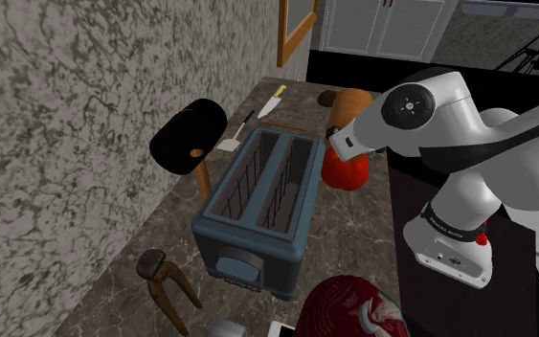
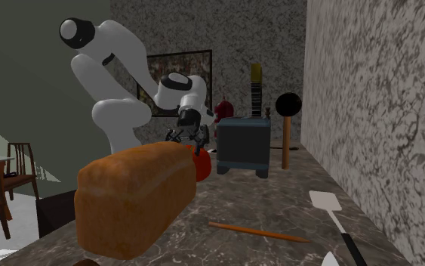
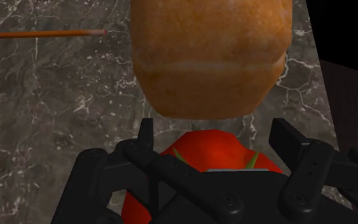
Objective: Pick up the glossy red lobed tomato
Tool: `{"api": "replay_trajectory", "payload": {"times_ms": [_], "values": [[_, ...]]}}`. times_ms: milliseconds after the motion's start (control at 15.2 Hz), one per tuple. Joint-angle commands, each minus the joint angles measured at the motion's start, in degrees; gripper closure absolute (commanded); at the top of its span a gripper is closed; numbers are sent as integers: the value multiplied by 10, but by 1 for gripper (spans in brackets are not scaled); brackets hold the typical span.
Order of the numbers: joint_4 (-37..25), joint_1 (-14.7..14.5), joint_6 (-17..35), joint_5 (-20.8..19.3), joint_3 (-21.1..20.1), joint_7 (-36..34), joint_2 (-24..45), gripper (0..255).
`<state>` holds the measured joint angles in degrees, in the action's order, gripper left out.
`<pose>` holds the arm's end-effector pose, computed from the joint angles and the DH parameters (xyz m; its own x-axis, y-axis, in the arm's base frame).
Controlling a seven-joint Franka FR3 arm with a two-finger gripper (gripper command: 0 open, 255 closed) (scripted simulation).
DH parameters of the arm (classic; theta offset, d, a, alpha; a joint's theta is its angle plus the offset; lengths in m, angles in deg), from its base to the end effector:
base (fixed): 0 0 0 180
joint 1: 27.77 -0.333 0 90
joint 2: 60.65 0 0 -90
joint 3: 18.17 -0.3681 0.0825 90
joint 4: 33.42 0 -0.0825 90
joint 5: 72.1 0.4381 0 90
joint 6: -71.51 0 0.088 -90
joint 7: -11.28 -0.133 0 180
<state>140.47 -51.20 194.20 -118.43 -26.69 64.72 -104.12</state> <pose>0.2640 0.0936 0.3106 -0.2305 0.6997 -0.6762 0.9018 0.4146 0.1216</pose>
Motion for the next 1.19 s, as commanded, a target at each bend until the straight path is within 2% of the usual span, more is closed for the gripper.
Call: {"api": "replay_trajectory", "payload": {"times_ms": [0,594,1122], "values": [[1,1,2,-1,0,-1,1,255],[0,1,2,-1,0,-2,2,255],[-27,-20,-65,35,8,63,-56,255]]}}
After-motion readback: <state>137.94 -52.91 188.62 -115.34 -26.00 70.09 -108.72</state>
